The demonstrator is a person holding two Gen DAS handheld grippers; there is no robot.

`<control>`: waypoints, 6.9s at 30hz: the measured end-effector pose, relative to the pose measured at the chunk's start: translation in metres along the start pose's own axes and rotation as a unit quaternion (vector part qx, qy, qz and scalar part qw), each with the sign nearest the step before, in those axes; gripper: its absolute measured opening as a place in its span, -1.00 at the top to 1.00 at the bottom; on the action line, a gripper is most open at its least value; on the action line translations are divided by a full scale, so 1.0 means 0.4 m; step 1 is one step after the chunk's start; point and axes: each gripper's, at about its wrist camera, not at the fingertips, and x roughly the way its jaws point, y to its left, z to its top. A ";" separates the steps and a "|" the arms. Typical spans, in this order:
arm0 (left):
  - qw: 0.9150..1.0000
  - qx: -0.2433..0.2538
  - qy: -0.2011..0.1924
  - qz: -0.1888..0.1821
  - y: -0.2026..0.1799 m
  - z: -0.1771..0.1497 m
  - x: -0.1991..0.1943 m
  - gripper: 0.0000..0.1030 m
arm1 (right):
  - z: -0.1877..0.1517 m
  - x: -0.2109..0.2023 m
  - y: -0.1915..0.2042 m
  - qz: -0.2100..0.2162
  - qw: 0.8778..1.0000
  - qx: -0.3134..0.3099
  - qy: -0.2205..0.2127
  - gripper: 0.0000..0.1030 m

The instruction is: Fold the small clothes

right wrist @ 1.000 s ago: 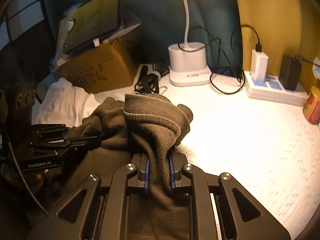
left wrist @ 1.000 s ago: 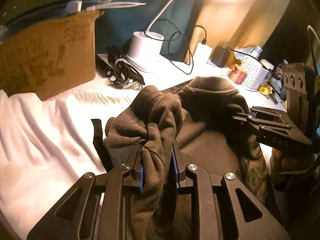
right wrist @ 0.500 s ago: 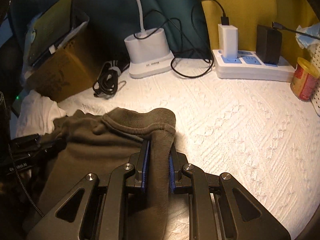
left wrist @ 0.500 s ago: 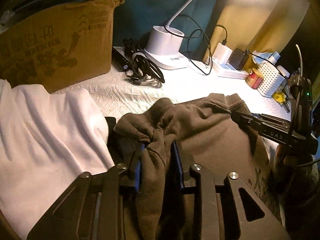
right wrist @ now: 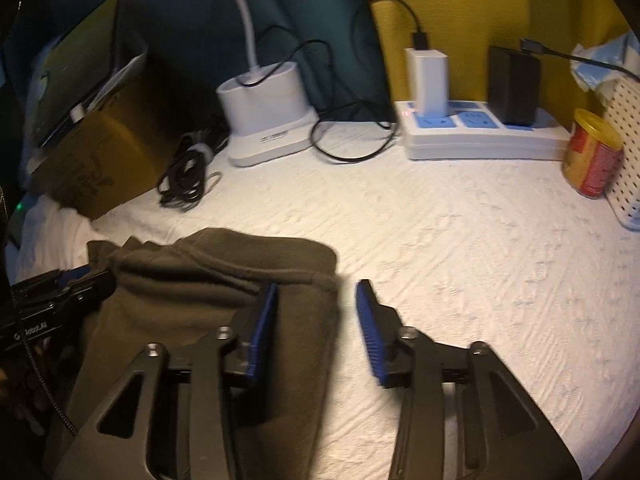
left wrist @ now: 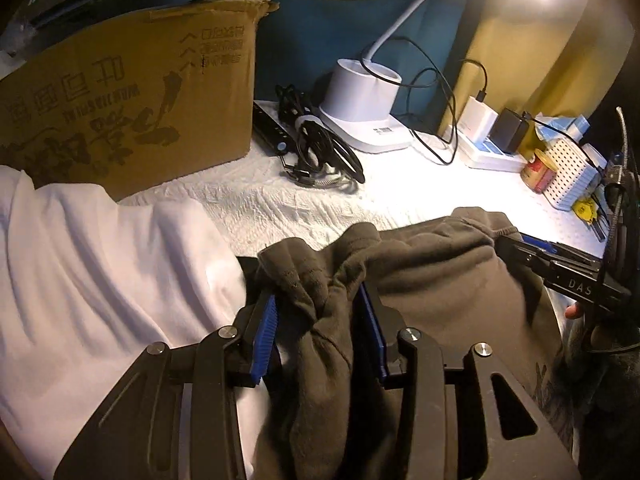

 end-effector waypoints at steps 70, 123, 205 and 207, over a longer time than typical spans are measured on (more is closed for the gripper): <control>1.000 0.024 0.002 0.019 -0.049 -0.250 -0.225 -0.16 | -0.336 -0.229 0.031 -0.045 0.998 -0.037 0.020 -0.11; 0.996 0.074 -0.048 -0.014 -0.208 -0.365 -0.383 -0.29 | -0.566 -0.416 0.097 0.026 0.999 -0.041 0.005 0.73; 0.940 0.090 -0.326 -0.047 -0.428 -0.225 -0.777 -0.98 | -0.385 -1.067 -0.003 -0.195 0.935 -0.032 -0.295 -0.64; 0.937 0.090 -0.332 -0.061 -0.414 -0.223 -0.791 -0.98 | -0.382 -1.078 0.014 -0.206 0.929 -0.034 -0.304 -0.64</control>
